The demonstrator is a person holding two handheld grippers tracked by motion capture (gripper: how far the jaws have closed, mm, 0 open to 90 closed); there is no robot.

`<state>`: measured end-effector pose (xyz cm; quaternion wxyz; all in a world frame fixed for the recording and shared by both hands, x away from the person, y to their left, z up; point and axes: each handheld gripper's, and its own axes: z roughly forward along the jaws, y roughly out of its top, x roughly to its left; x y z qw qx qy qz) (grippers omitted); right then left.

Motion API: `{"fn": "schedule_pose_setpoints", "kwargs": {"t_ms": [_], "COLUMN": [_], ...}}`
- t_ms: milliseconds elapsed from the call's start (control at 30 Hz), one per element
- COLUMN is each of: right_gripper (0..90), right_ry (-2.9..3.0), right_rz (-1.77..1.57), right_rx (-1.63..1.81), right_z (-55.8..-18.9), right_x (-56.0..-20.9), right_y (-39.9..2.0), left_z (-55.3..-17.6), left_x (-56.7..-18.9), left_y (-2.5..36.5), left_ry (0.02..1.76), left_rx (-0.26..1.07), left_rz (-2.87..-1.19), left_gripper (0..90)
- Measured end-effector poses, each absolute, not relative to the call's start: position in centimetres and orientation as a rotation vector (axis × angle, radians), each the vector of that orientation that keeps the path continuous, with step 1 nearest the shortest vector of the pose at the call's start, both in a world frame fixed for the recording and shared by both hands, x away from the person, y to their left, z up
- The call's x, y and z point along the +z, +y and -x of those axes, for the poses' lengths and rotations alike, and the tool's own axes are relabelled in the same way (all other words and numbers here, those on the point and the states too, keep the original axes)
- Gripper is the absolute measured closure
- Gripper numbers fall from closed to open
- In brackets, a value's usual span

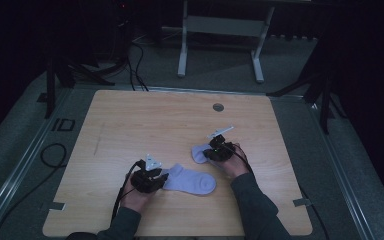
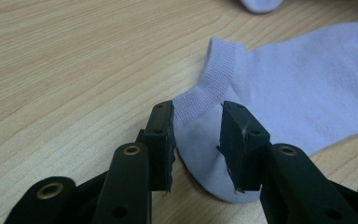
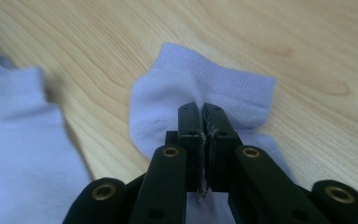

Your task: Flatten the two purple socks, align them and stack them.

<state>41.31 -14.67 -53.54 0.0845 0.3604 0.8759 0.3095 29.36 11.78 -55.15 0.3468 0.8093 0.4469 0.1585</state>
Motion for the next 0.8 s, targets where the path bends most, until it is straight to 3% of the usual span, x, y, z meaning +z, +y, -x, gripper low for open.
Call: {"fn": "schedule_pose_setpoints", "kwargs": {"t_ms": [800], "right_gripper": [86.4], "right_ry": [2.461], "right_rz": [-0.910], "right_rx": [1.212], "right_z": [-35.7], "right_x": [-46.3], "right_y": [-15.9], "left_z": [-28.8], "left_x": [-55.6], "left_y": [11.3], "left_ry": [1.141], "left_rx": [0.405], "left_rz": [-2.140], "left_gripper": [64.5]}}
